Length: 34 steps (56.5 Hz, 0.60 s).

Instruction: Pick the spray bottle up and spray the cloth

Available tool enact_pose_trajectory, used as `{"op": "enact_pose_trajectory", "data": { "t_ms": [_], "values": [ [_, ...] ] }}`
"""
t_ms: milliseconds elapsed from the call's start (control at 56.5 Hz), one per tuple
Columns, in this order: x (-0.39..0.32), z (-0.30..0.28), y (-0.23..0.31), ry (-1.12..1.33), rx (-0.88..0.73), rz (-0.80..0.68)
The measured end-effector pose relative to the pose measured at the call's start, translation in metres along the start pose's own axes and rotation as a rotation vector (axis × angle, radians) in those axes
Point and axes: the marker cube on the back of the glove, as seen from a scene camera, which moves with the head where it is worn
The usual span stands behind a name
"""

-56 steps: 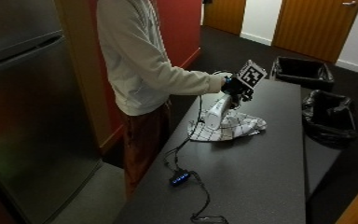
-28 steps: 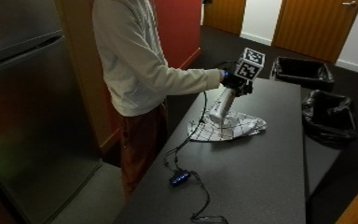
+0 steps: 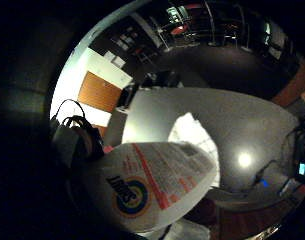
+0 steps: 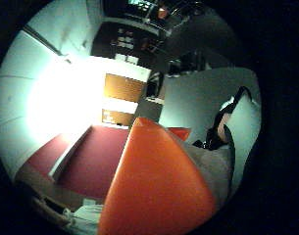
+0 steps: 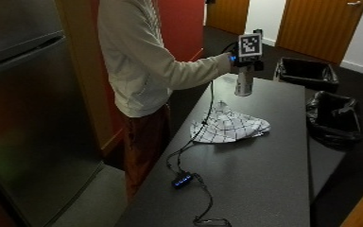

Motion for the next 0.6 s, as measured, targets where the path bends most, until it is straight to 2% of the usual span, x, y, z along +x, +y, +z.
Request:
{"op": "enact_pose_trajectory", "data": {
  "t_ms": [124, 177, 248, 336, 425, 531, 602],
  "values": [
    [0.003, 0.031, 0.006, -0.218, 0.041, -0.01],
    [0.014, 0.046, 0.002, -0.218, 0.094, -0.01],
    [0.026, 0.074, 0.025, -0.219, -0.048, -0.039],
    [0.044, 0.114, 0.017, -0.19, 0.029, -0.025],
    [0.071, 0.155, 0.032, -0.055, -0.08, -0.019],
    [0.051, 0.199, 0.021, -0.232, -0.033, 0.014],
    [0.066, 0.219, 0.025, -0.148, -0.081, 0.023]
  ]
}}
